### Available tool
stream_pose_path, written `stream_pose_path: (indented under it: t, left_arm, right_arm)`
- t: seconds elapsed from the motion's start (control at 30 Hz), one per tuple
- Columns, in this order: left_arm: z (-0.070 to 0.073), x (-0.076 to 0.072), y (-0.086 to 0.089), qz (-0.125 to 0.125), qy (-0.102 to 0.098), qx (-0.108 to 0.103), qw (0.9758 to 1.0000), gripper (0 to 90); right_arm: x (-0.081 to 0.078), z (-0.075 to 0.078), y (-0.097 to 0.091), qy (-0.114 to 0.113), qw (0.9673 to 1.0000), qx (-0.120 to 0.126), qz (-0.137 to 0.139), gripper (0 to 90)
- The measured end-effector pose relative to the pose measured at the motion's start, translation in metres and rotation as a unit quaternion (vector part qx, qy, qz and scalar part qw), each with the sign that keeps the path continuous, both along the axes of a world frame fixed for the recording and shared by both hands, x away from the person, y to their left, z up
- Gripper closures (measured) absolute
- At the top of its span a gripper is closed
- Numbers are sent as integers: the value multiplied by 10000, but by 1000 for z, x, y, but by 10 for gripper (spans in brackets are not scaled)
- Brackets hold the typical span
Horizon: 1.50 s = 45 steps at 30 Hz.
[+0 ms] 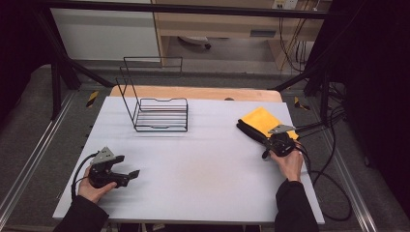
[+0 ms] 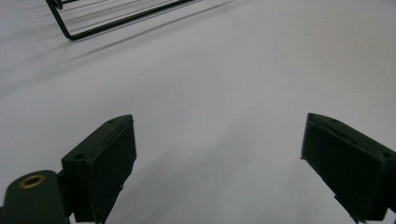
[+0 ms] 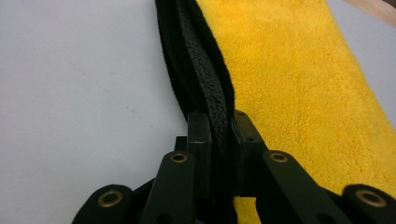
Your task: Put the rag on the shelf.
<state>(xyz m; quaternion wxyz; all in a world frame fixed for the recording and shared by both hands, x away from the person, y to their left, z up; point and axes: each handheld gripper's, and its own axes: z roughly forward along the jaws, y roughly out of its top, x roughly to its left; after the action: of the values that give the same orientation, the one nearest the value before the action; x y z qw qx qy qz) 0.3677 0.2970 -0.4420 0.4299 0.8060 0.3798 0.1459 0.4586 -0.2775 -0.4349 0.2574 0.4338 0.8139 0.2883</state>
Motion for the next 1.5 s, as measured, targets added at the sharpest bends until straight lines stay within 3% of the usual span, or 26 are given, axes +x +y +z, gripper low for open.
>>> stream_pose_path:
  t: [0.23, 0.57, 0.73, 0.87, 1.07, 1.23, 1.33, 1.5]
  left_arm:
    - [0, 0, -1, -10, -7, 2, 10000, 100]
    - [0, -1, -2, -9, 3, -6, 10000, 101]
    - [0, -1, -2, -10, 4, 4, 10000, 101]
    - [1, -1, -2, -6, 3, 6, 10000, 101]
    - [1, -1, -2, -4, 7, 6, 10000, 102]
    - [1, -1, -2, -6, 3, 14, 10000, 102]
    - [1, -1, -2, 3, 4, 14, 10000, 102]
    - [1, -1, -2, 17, 8, 0, 10000, 102]
  right_arm:
    - [-10, 11, 8, 70, 9996, 190, 177, 808]
    - [-39, 8, 26, 282, 9976, 522, 348, 807]
    - [-50, 10, 36, 324, 9969, 532, 476, 806]
    - [-60, 14, 50, 372, 9955, 606, 631, 806]
    - [-75, 16, 79, 571, 9904, 902, 883, 805]
    - [-82, 15, 96, 640, 9883, 923, 1036, 805]
    - [-85, 16, 108, 647, 9857, 1058, 1142, 805]
    - [-92, 15, 140, 697, 9827, 1064, 1345, 805]
